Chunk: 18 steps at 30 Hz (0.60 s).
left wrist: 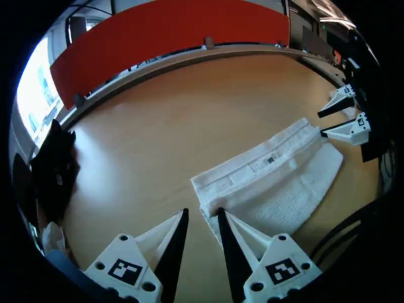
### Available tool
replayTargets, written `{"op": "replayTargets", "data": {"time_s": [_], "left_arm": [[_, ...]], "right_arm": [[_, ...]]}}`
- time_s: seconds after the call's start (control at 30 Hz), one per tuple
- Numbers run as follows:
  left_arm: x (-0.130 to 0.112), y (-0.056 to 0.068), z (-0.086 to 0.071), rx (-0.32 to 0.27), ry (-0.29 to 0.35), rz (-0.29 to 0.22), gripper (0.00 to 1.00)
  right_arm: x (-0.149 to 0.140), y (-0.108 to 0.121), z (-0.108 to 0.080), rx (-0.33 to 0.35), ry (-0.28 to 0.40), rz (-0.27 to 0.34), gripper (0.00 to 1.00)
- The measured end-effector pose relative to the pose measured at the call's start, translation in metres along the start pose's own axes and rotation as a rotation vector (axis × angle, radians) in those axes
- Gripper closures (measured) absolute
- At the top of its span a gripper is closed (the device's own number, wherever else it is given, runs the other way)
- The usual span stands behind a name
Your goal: Fold towel
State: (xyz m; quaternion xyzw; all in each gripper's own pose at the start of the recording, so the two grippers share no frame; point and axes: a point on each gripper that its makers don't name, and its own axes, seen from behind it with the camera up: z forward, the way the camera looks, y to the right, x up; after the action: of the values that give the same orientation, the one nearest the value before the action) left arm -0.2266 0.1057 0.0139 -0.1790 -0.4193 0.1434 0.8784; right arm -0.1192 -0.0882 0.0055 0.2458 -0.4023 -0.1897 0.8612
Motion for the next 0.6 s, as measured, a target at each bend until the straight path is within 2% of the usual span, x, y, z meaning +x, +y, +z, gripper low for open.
{"op": "replayTargets", "data": {"time_s": [0.6], "left_arm": [[0.017,-0.013,0.002,0.012,0.011,-0.025,0.58]], "right_arm": [[0.024,0.028,0.005,-0.058,0.026,-0.006,0.31]]}}
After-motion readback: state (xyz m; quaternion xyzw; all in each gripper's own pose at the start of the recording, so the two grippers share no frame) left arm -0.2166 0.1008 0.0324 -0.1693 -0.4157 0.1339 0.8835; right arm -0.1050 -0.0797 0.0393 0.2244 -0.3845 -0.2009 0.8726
